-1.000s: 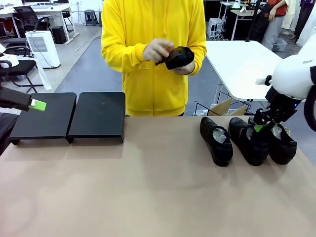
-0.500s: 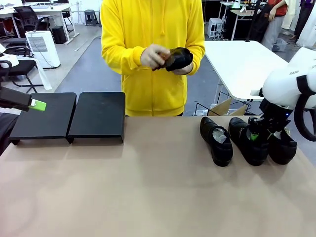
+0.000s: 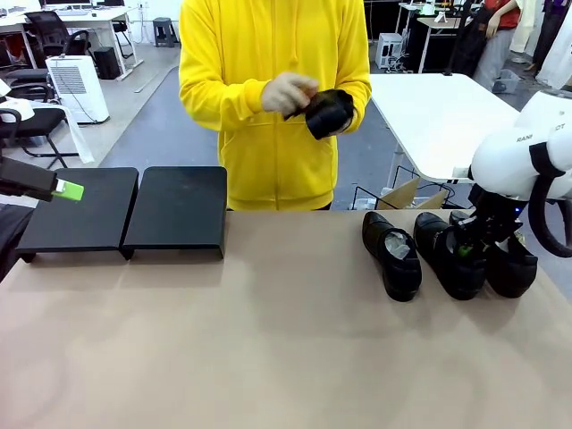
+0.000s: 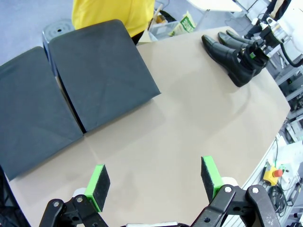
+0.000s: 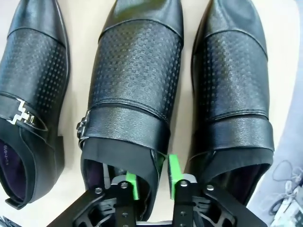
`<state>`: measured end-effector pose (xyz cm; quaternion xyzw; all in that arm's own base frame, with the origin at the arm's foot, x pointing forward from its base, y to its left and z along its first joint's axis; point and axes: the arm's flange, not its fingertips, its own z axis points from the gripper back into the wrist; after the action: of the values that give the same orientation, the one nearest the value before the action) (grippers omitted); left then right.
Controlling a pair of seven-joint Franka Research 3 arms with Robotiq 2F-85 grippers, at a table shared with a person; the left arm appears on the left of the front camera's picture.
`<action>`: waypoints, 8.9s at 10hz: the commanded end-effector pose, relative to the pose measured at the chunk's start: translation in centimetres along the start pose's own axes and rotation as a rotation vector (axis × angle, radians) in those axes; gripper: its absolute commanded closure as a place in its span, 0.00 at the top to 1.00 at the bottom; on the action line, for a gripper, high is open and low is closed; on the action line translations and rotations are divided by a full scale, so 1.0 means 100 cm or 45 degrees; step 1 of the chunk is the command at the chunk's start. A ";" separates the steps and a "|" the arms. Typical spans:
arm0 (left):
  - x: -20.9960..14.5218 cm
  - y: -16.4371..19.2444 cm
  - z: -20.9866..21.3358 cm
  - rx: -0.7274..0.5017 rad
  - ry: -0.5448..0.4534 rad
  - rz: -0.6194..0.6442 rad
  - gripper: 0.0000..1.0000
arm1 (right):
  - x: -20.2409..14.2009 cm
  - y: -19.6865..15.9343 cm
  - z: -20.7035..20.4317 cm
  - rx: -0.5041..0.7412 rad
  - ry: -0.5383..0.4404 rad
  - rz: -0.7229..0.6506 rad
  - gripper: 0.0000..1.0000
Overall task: Organize the shoes by placing them on the stand.
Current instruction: Pick up one Shoe and place it in the middle of the table, then place the Shoe from the middle of the table onto the Shoes Stand.
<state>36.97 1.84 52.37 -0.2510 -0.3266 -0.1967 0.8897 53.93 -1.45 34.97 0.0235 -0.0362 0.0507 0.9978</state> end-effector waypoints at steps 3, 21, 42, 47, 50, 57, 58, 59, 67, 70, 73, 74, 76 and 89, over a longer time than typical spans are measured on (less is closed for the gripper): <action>0.000 0.001 0.001 -0.025 -0.013 -0.014 1.00 | 0.006 0.001 -0.009 -0.036 0.061 -0.038 0.00; 0.000 0.001 0.001 -0.025 -0.013 -0.014 1.00 | -0.181 0.159 0.197 -0.004 -0.434 0.154 0.00; 0.000 0.001 0.001 -0.025 -0.013 -0.014 1.00 | -0.197 0.304 0.040 0.437 0.121 -0.134 1.00; 0.000 0.001 0.001 -0.025 -0.013 -0.014 1.00 | -0.185 0.319 0.029 0.374 0.104 -0.136 1.00; 0.000 0.001 0.001 -0.025 -0.013 -0.014 1.00 | -0.185 0.319 0.029 0.374 0.104 -0.136 1.00; -0.004 -0.071 -0.026 -0.197 -0.019 -0.043 1.00 | -0.204 0.191 0.073 0.095 0.009 -0.694 1.00; -0.016 -0.111 -0.047 -0.170 0.015 0.015 1.00 | -0.206 0.163 0.078 0.107 -0.004 -0.835 1.00; -0.029 -0.142 -0.071 -0.117 0.123 0.173 1.00 | -0.207 0.145 0.081 0.147 -0.008 -0.911 1.00; -0.016 -0.234 -0.122 0.024 0.337 0.248 1.00 | -0.170 0.064 0.118 0.054 0.060 -1.255 1.00; -0.044 -0.341 -0.202 0.091 0.511 0.388 1.00 | -0.173 0.028 0.133 0.162 0.037 -1.398 1.00; -0.039 -0.380 -0.270 0.267 0.580 0.501 1.00 | -0.178 0.033 0.119 0.113 0.030 -1.313 1.00; -0.036 -0.381 -0.292 0.323 0.553 0.500 1.00 | -0.178 0.033 0.119 0.113 0.030 -1.313 1.00; -0.033 -0.384 -0.316 0.383 0.592 0.605 1.00 | -0.178 0.033 0.119 0.113 0.030 -1.313 1.00; -0.076 -0.386 -0.373 0.549 0.661 0.584 0.85 | -0.178 0.033 0.119 0.113 0.030 -1.313 1.00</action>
<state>29.20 -48.14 34.58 -0.0759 -0.0470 0.0102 0.9960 35.19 -0.59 45.76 0.0800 -0.0024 -0.4454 0.8918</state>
